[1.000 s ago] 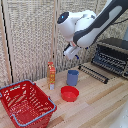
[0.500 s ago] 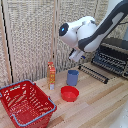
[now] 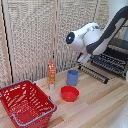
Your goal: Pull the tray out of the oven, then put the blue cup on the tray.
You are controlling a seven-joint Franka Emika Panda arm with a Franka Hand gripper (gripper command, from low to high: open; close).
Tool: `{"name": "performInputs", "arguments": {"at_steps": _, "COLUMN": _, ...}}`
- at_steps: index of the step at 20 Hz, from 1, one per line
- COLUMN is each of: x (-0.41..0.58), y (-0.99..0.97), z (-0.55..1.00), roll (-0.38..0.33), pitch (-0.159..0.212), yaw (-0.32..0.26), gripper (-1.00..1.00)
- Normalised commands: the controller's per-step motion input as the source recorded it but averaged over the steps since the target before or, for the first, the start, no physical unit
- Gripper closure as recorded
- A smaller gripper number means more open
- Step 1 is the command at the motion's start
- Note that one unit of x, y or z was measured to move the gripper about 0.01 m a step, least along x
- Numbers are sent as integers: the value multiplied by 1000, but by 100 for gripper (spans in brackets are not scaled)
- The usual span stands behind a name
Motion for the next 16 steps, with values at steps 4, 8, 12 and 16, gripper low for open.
{"name": "performInputs", "arguments": {"at_steps": 4, "x": 174, "y": -992, "z": -34, "roll": 34, "pitch": -12, "yaw": 13, "gripper": -100}}
{"name": "performInputs", "arguments": {"at_steps": 8, "x": 293, "y": -780, "z": -28, "roll": -70, "pitch": -38, "yaw": -32, "gripper": -100}}
{"name": "performInputs", "arguments": {"at_steps": 12, "x": 390, "y": -556, "z": -70, "roll": -167, "pitch": -7, "yaw": -87, "gripper": -100}}
{"name": "performInputs", "arguments": {"at_steps": 16, "x": 431, "y": -388, "z": -228, "roll": -152, "pitch": 14, "yaw": -65, "gripper": -100}}
